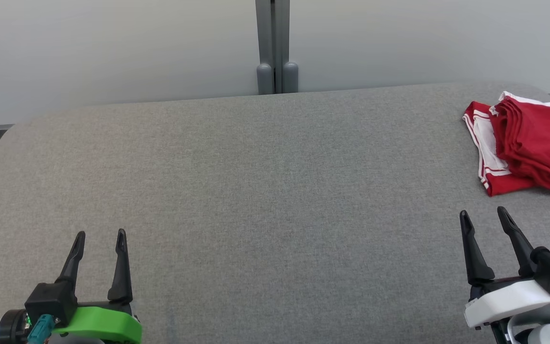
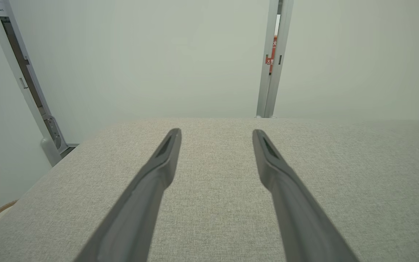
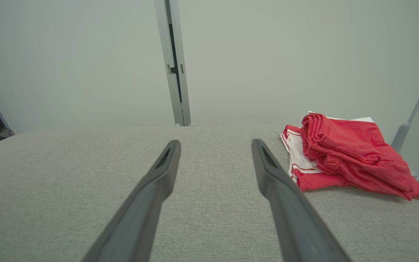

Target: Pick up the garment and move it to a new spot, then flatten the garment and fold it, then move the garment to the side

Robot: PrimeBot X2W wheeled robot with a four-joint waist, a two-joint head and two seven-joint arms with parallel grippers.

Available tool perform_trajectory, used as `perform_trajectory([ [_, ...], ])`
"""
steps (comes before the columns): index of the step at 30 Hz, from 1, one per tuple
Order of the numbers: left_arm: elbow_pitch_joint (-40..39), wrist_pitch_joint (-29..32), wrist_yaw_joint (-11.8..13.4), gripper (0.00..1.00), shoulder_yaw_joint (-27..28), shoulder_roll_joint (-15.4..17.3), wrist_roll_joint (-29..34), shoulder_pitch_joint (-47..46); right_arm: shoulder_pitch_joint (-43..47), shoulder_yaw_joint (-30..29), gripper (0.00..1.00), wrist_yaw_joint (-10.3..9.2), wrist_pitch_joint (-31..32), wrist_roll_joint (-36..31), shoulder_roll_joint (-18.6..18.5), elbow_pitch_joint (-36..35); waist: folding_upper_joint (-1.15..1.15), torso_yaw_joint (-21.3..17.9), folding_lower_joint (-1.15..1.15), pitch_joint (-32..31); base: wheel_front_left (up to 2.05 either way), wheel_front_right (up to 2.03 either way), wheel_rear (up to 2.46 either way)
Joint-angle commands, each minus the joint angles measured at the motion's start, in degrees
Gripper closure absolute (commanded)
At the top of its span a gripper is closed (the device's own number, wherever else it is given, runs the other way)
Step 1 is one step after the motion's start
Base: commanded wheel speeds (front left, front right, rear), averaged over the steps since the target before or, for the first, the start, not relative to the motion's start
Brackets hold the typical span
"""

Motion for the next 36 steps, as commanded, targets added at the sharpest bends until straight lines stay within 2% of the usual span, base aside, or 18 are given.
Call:
perform_trajectory([
  [1, 0.0, -0.2, -0.1, 0.00, 0.2, 0.2, -0.1, 0.5, 0.7, 0.1, 0.00, -0.13, 0.1, 0.3, -0.2, -0.2, 0.00, 0.0, 0.00, 0.0, 0.00, 0.00, 0.00],
  [9, -0.6, -0.2, -0.3, 0.00, 0.6, -0.4, -1.2, 0.4, 0.5, 0.3, 0.00, -0.13, 0.4, 0.3, -0.3, 0.0, 0.00, 0.2, 0.00, 0.0, 0.00, 0.00, 0.00],
  [10, -0.2, 0.0, -0.2, 1.00, 0.3, -0.5, -1.1, 0.0, 0.0, 0.3, 1.00, 0.00, 0.1, 0.0, 0.0, 0.3, 0.00, 0.2, 0.00, 0.0, 0.00, 0.00, 0.00],
  [14, 1.9, 0.6, -0.2, 1.00, 0.2, -1.1, -1.8, 0.2, 0.4, 0.4, 1.00, 0.00, 0.2, 0.8, 1.0, 2.1, 0.00, 0.1, 0.00, 0.0, 0.00, 0.00, 0.00],
  [36, 2.0, 6.7, -1.2, 1.00, 2.5, -2.3, -24.1, -1.6, -2.3, -1.0, 1.00, -0.02, 5.6, 24.0, 2.4, 4.2, 0.00, -0.3, 0.00, 0.2, 0.00, 0.00, 0.00],
])
